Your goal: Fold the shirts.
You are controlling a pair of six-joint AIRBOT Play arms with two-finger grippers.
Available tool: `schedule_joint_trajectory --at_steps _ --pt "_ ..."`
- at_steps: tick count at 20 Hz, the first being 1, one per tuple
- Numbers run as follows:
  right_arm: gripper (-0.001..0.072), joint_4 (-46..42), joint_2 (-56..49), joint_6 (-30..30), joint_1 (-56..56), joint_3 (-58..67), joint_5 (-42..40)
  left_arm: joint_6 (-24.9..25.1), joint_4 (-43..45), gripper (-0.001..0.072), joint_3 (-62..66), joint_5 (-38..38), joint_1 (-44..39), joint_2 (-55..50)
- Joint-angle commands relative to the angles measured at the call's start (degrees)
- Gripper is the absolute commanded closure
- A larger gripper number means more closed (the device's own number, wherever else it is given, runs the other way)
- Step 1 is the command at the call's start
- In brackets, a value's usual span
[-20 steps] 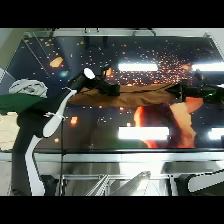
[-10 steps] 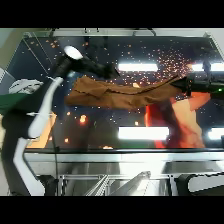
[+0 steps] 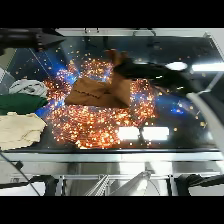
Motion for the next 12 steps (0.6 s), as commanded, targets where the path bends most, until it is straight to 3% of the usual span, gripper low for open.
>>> schedule_joint_trajectory --at_steps 1,4,5,6,7,9,10,11,12 --pt "0.0696 6.43 -8.35 -4.2 16.52 9.2 -20.26 2.89 -0.81 0.0688 -8.02 -2.14 5.22 6.67" --pt "0.0693 9.27 -20.48 -4.2 21.9 20.0 -22.45 4.87 -1.79 0.0688 -16.2 -2.56 6.1 10.19" --pt "0.054 12.37 -23.82 -4.2 22.62 22.45 -21.81 5.25 -1.79 0.0688 -18.64 -3.06 6.08 11.06" --pt "0.0294 15.63 -25.73 -4.2 22.51 23.37 -18.49 5.42 -1.81 0.0688 -20.87 -3.58 6.08 11.87" --pt "0.0253 16.98 -26.16 -4.24 21.55 23.37 -14.23 6.01 -1.77 0.0687 -22.8 -4.24 6.1 12.61" --pt "0.0266 16.28 -25.42 -5.27 17.79 23.37 -2.91 6.97 -1.81 0.0688 -25.49 -4.44 6.51 14.16" --pt "0.0409 16.2 -24.9 -5.05 15.39 23.37 3.69 7.04 -1.84 0.0688 -26.49 -4.07 6.82 15.15" --pt "0.0468 16.2 -24.3 -3.96 12.59 23.37 10.36 7.06 -1.77 0.0687 -27.1 -3.8 6.82 16.0" --pt "0.0468 16.24 -23.74 -2.19 9.9 23.37 15.8 7.15 -1.75 0.0687 -27.54 -4.04 6.8 16.92"
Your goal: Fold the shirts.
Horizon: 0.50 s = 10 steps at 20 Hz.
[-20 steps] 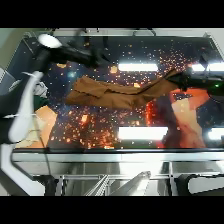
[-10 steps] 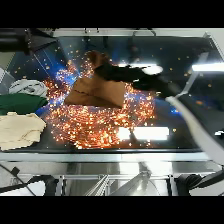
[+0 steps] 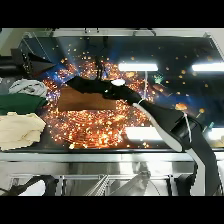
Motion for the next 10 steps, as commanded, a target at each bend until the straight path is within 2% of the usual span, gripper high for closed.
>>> schedule_joint_trajectory --at_steps 1,3,4,6,8,9,10 --pt "0.0472 1.51 0.68 3.43 -7.87 0.85 22.25 1.27 -0.02 0.0688 -3.15 -0.96 0.35 3.54" --pt "0.0495 1.27 2.49 6.23 -12.39 0.85 31.87 1.29 0.04 0.0688 -3.15 -2.08 0.15 5.53" --pt "0.0589 -0.02 3.91 7.28 -14.08 0.85 35.47 1.29 0.04 0.0688 -3.15 -2.12 0.17 6.62" --pt "0.0609 -6.38 7.58 9.94 -15.8 0.85 38.86 1.29 0.07 0.0688 -3.15 -2.14 0.17 8.68" --pt "0.061 -16.96 12.57 14.32 -15.87 0.85 41.24 1.29 0.35 0.0688 -3.15 -1.97 0.17 10.67" --pt "0.0617 -26.25 15.87 17.33 -15.43 0.83 41.24 1.29 0.7 0.0688 -3.15 -1.6 0.17 11.41" --pt "0.0694 -37.77 19.58 20.68 -14.64 0.81 40.72 1.27 1.31 0.0688 -3.15 -1.51 0.17 11.85"
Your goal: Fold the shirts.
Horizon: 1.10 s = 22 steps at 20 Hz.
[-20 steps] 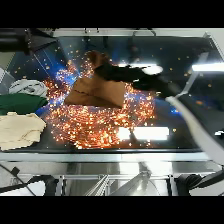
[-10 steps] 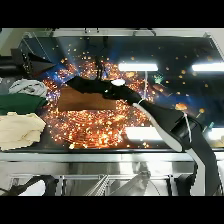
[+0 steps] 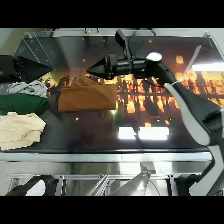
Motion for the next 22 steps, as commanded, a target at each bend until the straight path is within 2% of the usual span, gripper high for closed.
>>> schedule_joint_trajectory --at_steps 1,3,4,5,8,9,10,11,14,18,22 --pt "0.0694 -34.51 11.26 12.81 0.9 -0.42 2.73 0.04 2.6 0.0688 -0.09 0.26 0.0 2.47" --pt "0.067 -57.2 17.77 23.5 3.3 -3.37 -2.97 0.0 6.05 0.0688 -0.09 0.26 -0.35 2.32" --pt "0.0524 -67.91 20.04 28.13 4.57 -5.9 -7.26 0.0 7.04 0.0688 -0.09 0.22 -0.74 1.88" --pt "0.046 -74.58 20.98 31.21 5.42 -8.41 -11.87 0.02 7.61 0.0688 -0.09 0.17 -1.11 1.14" --pt "0.0457 -75.6 17.9 36.48 4.94 -11.5 -23.69 0.0 7.78 0.0688 -0.09 -0.31 -3.39 -1.88" --pt "0.0436 -75.54 15.69 37.2 4.66 -11.5 -25.97 0.0 7.76 0.0688 -0.09 -0.31 -4.42 -2.99" --pt "0.0193 -75.32 13.16 37.22 4.24 -11.47 -27.32 0.02 7.8 0.0688 -0.09 -0.33 -5.62 -4.09" --pt "0.0035 -73.94 10.67 37.2 3.48 -11.47 -27.43 0.02 7.8 0.0688 -0.09 -0.31 -6.58 -4.96" --pt "0.0035 -65.09 4.22 36.59 -0.13 -11.47 -27.5 0.09 7.82 0.0688 -0.09 -0.2 -9.14 -7.45" --pt "0.0035 -45.13 -2.38 26.56 -4.31 -11.45 -27.47 0.09 7.85 0.0688 -0.07 -0.2 -10.05 -9.81" --pt "0.0054 -38.47 -7.02 24.59 -3.78 -11.3 -27.47 0.11 7.85 0.0688 -0.07 0.44 -9.81 -10.47"
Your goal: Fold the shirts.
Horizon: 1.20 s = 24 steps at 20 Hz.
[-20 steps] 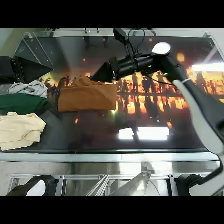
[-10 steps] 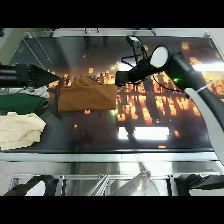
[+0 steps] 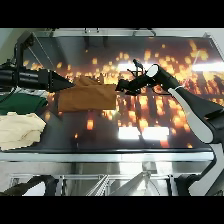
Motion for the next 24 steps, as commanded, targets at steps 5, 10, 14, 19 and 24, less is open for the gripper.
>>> schedule_joint_trajectory --at_steps 5,10,14,19,24 --pt "0.0152 13.55 -8.31 -5.03 2.45 2.97 -0.17 0.92 0.11 0.0688 0.02 0.57 -0.11 -0.68" --pt "0.0577 17.9 -10.49 -8.63 4.31 8.28 0.39 1.53 0.15 0.0688 0.02 0.48 -0.11 -0.68" --pt "0.0697 18.45 -6.93 -9.86 2.58 14.14 8.96 2.19 0.17 0.0688 0.02 -0.85 -0.11 -0.68" --pt "0.0697 3.34 11.04 6.56 -9.35 14.53 11.54 2.56 0.11 0.0688 0.02 -1.62 -0.11 -0.68" --pt "0.0697 -17.55 27.76 21.86 -31.56 14.53 16.96 2.56 0.11 0.0687 0.02 -1.6 -0.31 -0.68"
